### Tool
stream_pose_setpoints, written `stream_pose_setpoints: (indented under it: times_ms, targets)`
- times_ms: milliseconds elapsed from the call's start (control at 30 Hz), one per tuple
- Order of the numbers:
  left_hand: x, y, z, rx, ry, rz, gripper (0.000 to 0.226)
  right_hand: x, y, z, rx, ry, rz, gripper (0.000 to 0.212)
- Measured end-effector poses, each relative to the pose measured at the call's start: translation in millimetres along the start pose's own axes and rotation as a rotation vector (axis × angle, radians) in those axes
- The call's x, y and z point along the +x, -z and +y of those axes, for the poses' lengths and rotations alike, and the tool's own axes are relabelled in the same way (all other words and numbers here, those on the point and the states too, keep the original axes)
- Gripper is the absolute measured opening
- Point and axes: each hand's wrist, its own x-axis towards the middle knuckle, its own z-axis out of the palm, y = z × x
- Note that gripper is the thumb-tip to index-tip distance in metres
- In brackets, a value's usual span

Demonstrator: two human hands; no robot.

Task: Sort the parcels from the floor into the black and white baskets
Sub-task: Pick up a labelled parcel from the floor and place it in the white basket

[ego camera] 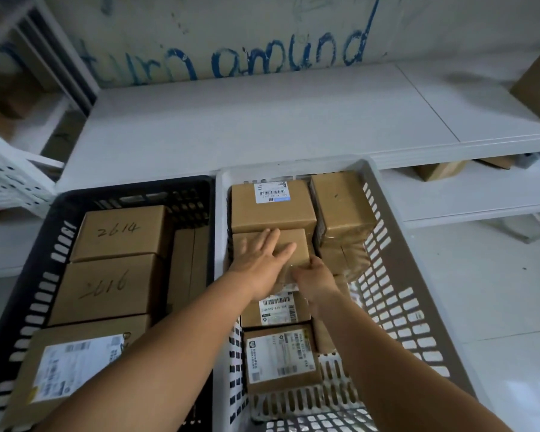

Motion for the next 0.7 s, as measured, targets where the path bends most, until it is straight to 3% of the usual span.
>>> stream_pose_setpoints:
  times_ms: [67, 167, 300, 467, 700]
  targets:
    - [-3.8, 3.8, 3.4, -0.008, 0.003, -0.02, 0.079, 1.9, -2.6, -3.8, -0.001, 0.01, 0.028, 0.043]
    - [-7.3, 5.7, 7.9, -0.06, 0.045, -0.064, 0.074, 6.7, -2.3, -9.0, -0.028, -0.027, 0.007, 0.055]
    - [-3.3, -11.2, 7.7, -0.026, 0.036, -0.01, 0.084, 1.1, 7.5, -10.9, -0.086, -0.065, -0.036, 0.049]
    - [-9.1, -11.6, 15.5, -0.053, 0.062, 0.092, 0.092, -13.0, 29.9, -9.3, 0.037, -0.088, 0.025, 0.032]
    - [-5.2, -27.3, 22.7, -0.038, 0.036, 0.102, 0.089, -20.2, 60.7, 26.2, 0.028, -0.115, 0.135, 0.041]
